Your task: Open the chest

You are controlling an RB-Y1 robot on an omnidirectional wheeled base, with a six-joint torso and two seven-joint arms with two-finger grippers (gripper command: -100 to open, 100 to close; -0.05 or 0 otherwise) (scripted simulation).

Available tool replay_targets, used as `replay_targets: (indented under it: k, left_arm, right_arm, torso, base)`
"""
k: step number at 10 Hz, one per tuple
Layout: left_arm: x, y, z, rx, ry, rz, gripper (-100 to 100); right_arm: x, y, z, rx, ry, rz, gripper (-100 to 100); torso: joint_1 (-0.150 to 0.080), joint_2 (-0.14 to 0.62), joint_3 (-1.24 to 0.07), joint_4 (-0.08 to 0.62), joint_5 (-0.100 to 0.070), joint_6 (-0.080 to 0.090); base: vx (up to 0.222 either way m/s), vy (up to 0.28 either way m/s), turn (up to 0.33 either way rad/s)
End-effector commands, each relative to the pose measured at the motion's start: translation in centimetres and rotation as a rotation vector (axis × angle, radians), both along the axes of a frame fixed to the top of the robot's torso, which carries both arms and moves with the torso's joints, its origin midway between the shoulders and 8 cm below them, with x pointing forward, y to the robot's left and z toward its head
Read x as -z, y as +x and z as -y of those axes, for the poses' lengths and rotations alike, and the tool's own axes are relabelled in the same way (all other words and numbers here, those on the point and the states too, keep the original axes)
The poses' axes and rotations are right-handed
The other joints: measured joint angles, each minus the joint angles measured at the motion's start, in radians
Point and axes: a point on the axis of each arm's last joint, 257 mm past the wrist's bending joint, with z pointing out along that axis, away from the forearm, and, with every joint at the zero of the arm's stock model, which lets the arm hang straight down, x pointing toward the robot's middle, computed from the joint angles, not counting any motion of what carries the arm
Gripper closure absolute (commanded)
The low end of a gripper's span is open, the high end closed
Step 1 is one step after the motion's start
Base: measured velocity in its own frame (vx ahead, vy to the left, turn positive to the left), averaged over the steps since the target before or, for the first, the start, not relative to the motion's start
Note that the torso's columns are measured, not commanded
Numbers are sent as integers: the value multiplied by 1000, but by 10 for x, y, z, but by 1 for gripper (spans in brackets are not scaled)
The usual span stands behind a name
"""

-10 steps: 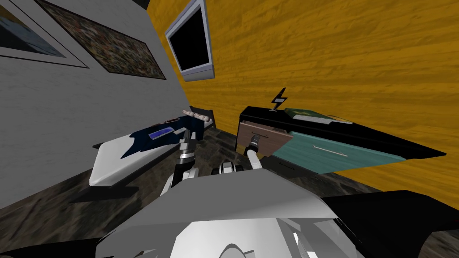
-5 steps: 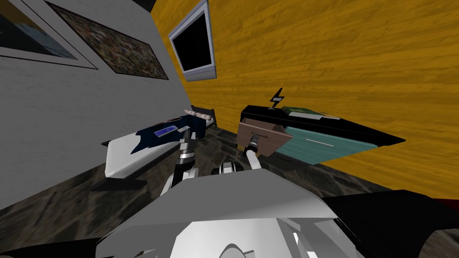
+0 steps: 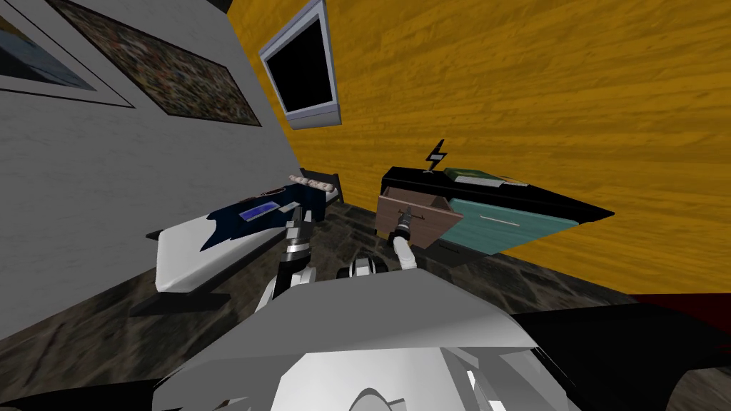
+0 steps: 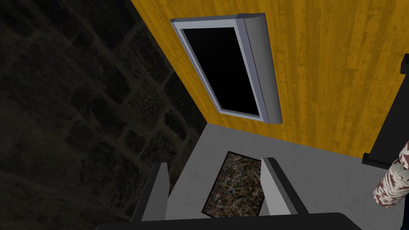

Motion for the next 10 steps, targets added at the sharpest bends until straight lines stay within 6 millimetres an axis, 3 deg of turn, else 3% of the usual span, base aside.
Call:
replay_targets:
  k: [1, 9, 10]
  left_arm:
    - [0, 0, 0, 0, 0, 0, 0]
    - [0, 0, 0, 0, 0, 0, 0]
    - [0, 0, 0, 0, 0, 0, 0]
  right_arm:
    - [-12, 10, -5, -26, 2, -1, -100]
    - [-44, 29, -18, -94, -14, 9, -100]
    - [-39, 27, -15, -86, -7, 6, -100]
  torso:
    - [0, 2, 1, 0, 0, 0]
    - [0, 1, 0, 0, 0, 0]
    - [0, 1, 1, 1, 1, 1]
  base:
    - [1, 31, -133]
    - [-1, 25, -75]
    - [3, 13, -22]
